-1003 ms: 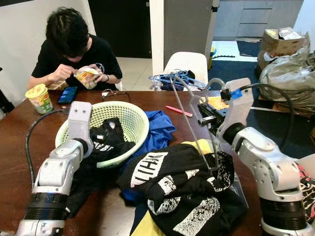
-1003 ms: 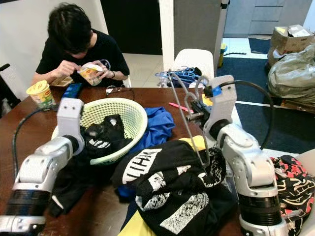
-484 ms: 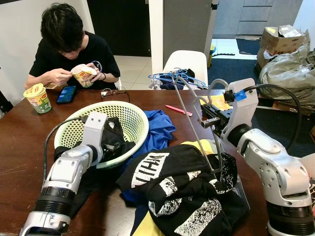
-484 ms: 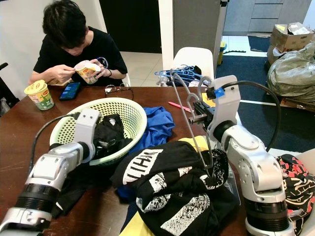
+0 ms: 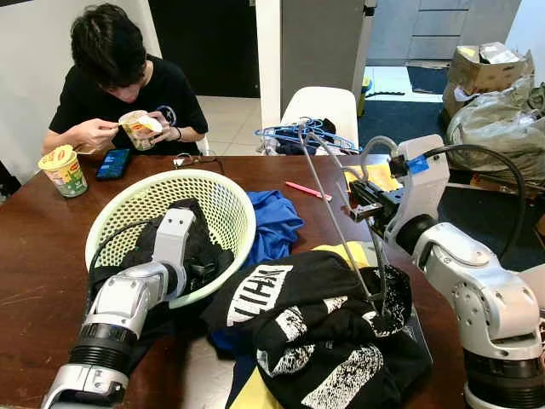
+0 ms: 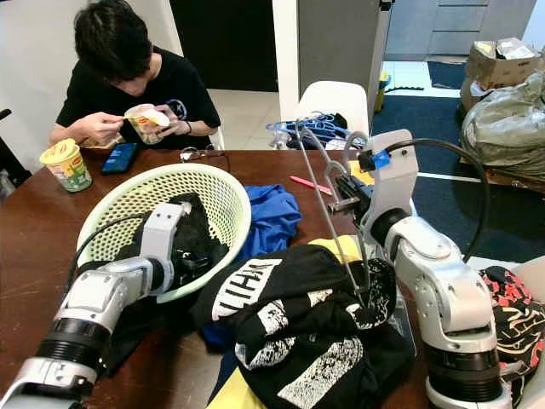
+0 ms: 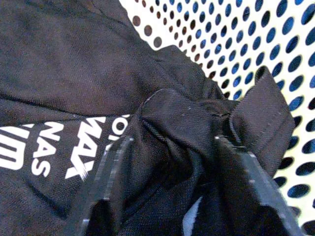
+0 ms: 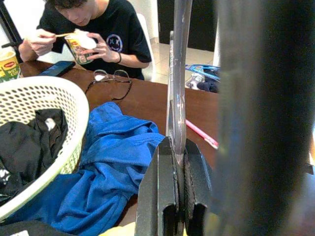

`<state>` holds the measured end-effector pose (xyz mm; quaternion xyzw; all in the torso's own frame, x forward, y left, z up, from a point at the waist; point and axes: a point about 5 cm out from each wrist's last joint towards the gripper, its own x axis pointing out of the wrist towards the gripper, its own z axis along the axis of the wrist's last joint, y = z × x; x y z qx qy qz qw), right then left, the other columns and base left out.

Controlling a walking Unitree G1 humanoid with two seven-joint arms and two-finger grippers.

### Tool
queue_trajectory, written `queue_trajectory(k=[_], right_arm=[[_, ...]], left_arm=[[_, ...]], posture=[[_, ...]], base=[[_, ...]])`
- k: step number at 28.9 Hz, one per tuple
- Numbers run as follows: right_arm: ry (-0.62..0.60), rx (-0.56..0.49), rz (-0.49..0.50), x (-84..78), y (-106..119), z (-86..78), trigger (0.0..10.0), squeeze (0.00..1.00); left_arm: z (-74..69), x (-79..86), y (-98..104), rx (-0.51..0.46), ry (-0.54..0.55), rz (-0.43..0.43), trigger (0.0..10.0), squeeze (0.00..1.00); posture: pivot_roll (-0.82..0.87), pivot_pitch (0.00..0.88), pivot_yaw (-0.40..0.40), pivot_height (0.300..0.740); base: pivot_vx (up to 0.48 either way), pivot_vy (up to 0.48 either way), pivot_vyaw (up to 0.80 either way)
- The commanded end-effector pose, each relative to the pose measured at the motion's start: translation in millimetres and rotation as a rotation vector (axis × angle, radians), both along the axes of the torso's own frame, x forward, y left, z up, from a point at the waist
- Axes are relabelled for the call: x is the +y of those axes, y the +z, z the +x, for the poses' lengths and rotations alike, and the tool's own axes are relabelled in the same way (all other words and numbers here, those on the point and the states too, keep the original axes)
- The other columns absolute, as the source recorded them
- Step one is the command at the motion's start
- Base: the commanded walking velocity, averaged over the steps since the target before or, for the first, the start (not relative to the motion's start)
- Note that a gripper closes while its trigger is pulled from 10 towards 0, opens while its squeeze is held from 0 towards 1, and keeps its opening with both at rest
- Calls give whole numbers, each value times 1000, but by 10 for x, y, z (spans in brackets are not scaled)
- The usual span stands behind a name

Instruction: Hang hanger

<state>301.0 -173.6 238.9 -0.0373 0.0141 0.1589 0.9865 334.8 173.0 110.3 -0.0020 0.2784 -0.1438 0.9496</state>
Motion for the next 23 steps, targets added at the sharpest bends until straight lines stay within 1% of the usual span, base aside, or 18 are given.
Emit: queue_trajectory(k=[1, 8, 9, 11, 12, 13, 14, 16, 17, 19, 20, 22, 23], right_arm=[[-7, 5, -2, -24, 12, -3, 10000, 0], [-9, -1, 3, -21, 22, 9, 10000, 0], [-10, -3, 5, -18, 27, 17, 10000, 0], [-10, -3, 5, -18, 27, 17, 10000, 0], [-10, -5, 7, -15, 29, 25, 10000, 0], [-10, -5, 7, -15, 29, 25, 10000, 0], [-10, -7, 11, -11, 27, 31, 10000, 0], [-10, -7, 11, -11, 27, 31, 10000, 0], [-11, -8, 16, -5, 24, 37, 10000, 0], [-11, -8, 16, -5, 24, 37, 10000, 0], [-10, -10, 24, 8, 19, 45, 10000, 0], [-10, -10, 24, 8, 19, 45, 10000, 0], [-8, -13, 36, 24, 18, 53, 10000, 0]], left_arm=[[-12, 29, -59, 42, 13, -12, 0, 0], [-1, 44, -29, 29, 15, -12, 0, 0], [18, 61, 19, 3, 22, -7, 0, 0], [18, 61, 19, 3, 22, -7, 0, 0], [51, 93, 115, -52, 39, 2, 0, 0], [51, 93, 115, -52, 39, 2, 0, 0], [93, 137, 258, -133, 63, 20, 0, 0], [93, 137, 258, -133, 63, 20, 0, 0], [140, 200, 465, -241, 102, 53, 0, 0], [140, 200, 465, -241, 102, 53, 0, 0], [187, 278, 831, -416, 159, 114, 0, 0], [187, 278, 831, -416, 159, 114, 0, 0], [195, 344, 1262, -606, 220, 178, 0, 0]], posture=[[-108, 23, 70, 740], [-105, 15, 67, 740], [-102, 8, 66, 740], [-102, 8, 66, 740], [-100, 5, 66, 740], [-100, 5, 66, 740], [-96, 0, 67, 740], [-96, 0, 67, 740], [-94, 0, 67, 740], [-94, 0, 67, 740], [-83, 0, 68, 740], [-83, 0, 68, 740], [-79, 0, 70, 740]], base=[[0, 0, 0], [0, 0, 0], [0, 0, 0], [0, 0, 0], [0, 0, 0], [0, 0, 0], [0, 0, 0], [0, 0, 0], [0, 0, 0], [0, 0, 0], [0, 0, 0], [0, 0, 0], [0, 0, 0]])
